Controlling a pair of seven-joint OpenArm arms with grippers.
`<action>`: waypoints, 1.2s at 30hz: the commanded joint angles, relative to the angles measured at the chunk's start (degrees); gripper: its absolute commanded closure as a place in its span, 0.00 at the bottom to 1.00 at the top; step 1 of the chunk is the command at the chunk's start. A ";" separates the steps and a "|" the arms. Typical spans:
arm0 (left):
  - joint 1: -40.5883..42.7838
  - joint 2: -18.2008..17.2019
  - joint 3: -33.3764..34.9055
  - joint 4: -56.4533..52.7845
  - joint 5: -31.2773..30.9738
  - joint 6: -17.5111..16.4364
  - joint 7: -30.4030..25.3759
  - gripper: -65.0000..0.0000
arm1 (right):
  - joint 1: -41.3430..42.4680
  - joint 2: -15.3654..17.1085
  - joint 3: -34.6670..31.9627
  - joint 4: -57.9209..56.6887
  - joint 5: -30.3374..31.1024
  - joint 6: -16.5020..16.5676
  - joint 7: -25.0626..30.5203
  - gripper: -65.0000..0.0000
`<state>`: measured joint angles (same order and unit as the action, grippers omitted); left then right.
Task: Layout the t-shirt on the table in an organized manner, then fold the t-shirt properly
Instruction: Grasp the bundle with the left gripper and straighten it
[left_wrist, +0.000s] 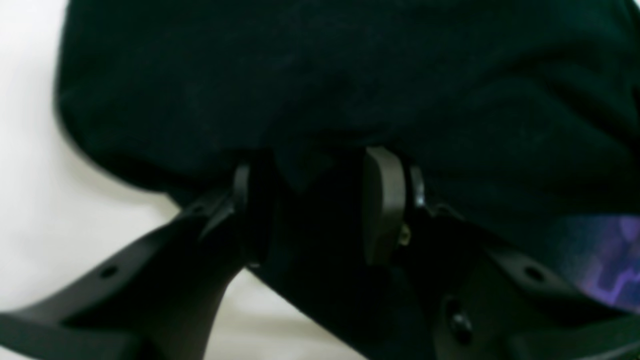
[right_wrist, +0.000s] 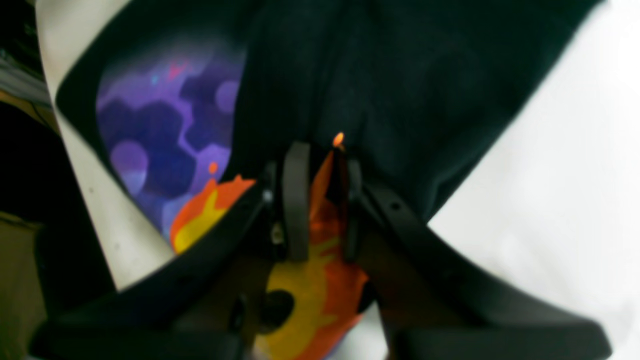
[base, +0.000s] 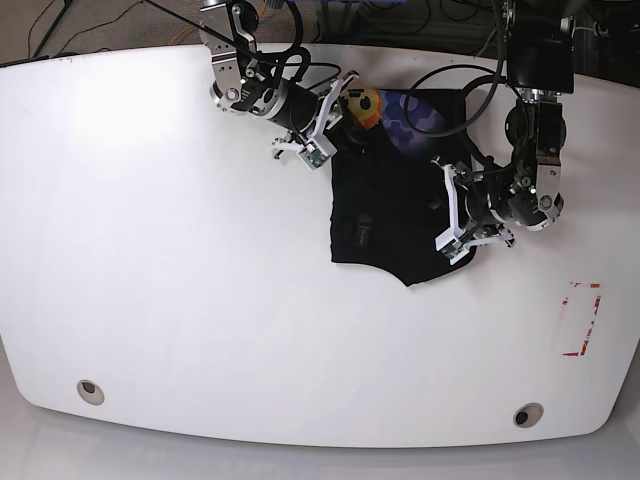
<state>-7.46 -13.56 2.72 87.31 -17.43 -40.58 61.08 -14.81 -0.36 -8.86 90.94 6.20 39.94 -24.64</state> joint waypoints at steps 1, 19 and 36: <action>-2.69 -0.55 0.22 0.91 0.24 0.58 -0.38 0.62 | 0.43 -0.03 -0.06 2.21 -0.44 0.06 -0.72 0.88; -6.21 1.21 0.58 14.45 0.51 0.58 2.00 0.62 | 4.48 4.10 6.62 17.86 -0.44 0.06 -5.11 0.88; 6.89 15.63 5.23 20.96 13.96 14.69 -17.26 0.62 | 7.12 9.72 23.50 19.79 -0.44 0.06 -6.08 0.88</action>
<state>-2.24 0.91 6.22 107.44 -5.08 -27.88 48.97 -8.45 9.28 13.58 109.49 4.64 39.86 -32.42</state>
